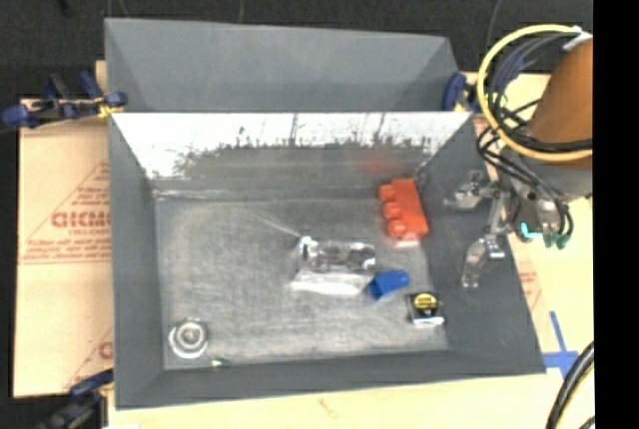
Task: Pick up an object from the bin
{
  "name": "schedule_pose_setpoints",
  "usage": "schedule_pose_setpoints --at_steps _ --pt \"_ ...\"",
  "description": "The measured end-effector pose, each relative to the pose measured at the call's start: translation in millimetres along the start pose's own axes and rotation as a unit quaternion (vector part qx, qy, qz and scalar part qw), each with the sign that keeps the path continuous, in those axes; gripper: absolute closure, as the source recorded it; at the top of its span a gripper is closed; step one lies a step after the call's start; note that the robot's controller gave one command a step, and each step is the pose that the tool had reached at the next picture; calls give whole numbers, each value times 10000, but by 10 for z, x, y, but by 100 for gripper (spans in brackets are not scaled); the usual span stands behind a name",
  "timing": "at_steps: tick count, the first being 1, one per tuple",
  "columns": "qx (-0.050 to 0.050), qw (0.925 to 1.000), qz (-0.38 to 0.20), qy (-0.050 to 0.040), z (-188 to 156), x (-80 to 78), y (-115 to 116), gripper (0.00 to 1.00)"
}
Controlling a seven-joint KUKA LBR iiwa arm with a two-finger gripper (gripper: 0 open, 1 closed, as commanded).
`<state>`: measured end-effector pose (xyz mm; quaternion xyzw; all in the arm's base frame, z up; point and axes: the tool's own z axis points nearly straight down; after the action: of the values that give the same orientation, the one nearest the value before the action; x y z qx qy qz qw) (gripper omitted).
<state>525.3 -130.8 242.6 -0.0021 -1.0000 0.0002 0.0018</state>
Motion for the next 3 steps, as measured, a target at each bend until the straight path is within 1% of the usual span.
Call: schedule_pose_setpoints --at_steps 1,2,3 --pt "11 9961 -877 -62 1683 225 44 0" --pt "-41 9994 -344 58 1693 -335 -157 0" --pt "17 9988 -490 -76 1684 -233 -115 0"
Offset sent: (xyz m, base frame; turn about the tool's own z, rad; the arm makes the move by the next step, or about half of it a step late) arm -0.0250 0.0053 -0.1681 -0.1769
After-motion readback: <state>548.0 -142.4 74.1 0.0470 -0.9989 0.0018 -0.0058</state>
